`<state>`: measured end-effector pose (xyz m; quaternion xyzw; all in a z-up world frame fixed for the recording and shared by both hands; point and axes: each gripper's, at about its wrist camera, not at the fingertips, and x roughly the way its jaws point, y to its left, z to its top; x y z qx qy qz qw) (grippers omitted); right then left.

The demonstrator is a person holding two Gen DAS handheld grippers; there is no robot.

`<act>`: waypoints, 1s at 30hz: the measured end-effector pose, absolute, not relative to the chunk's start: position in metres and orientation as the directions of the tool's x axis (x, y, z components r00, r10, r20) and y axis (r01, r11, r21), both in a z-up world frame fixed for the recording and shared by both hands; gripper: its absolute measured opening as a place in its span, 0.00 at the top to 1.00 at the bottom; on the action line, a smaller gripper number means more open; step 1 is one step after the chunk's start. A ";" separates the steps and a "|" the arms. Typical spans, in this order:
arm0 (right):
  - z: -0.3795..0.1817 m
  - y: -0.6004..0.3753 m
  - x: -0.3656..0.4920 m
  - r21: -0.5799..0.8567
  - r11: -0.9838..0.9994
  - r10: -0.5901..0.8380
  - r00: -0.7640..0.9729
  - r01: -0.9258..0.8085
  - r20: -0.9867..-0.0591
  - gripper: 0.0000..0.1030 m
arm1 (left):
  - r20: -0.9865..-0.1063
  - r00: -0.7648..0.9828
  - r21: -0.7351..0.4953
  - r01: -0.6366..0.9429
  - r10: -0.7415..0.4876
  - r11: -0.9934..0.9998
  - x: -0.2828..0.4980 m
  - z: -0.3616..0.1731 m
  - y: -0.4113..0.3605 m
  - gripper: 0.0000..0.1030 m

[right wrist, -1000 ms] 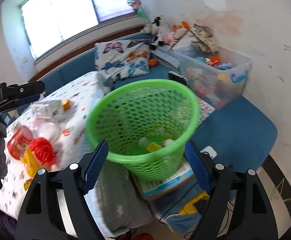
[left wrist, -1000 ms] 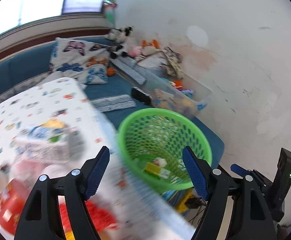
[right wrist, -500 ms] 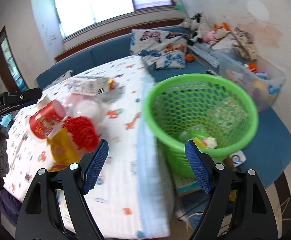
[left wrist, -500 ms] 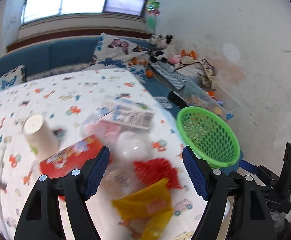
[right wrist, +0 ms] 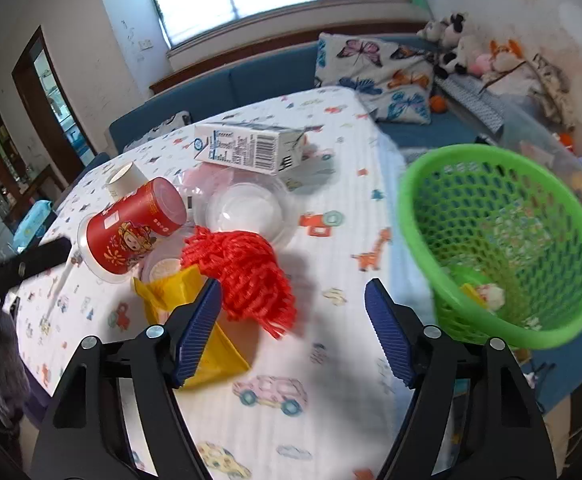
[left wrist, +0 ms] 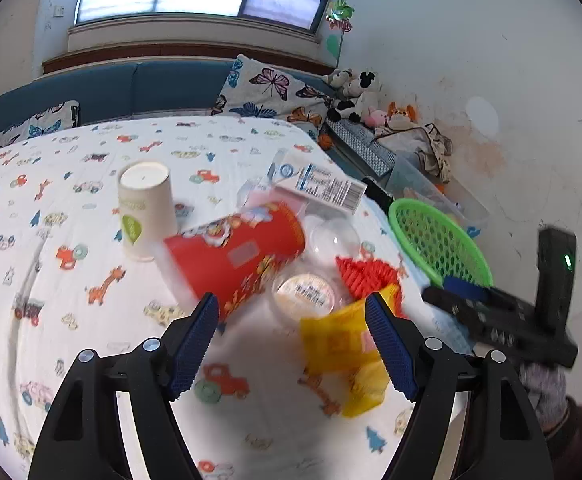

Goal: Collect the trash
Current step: 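Return both tools to the table and grasp the red mesh netting with the right gripper, then carry the red netting to the basket while the left gripper grasps the yellow wrapper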

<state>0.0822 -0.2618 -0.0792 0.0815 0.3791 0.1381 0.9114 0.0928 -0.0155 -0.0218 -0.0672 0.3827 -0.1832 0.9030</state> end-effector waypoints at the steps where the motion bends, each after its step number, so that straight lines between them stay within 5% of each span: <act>1: -0.080 -0.260 0.087 0.269 0.943 0.330 0.665 -0.198 -0.670 0.31 | -0.670 0.636 -0.262 0.280 -0.383 0.924 0.091 -0.024 -0.014 0.29; 10: -0.095 -0.240 0.115 0.286 0.927 0.375 0.615 -0.243 -0.693 0.36 | -0.689 0.596 -0.279 0.308 -0.413 0.909 0.080 -0.041 -0.015 0.29; 20: -0.106 -0.241 0.115 0.335 0.908 0.418 0.581 -0.251 -0.698 0.57 | -0.717 0.541 -0.283 0.350 -0.440 0.893 0.088 -0.060 -0.036 0.29; 30: -0.085 -0.255 0.089 0.265 0.935 0.355 0.656 -0.236 -0.666 0.60 | -0.733 0.498 -0.296 0.379 -0.463 0.877 0.106 -0.079 -0.055 0.29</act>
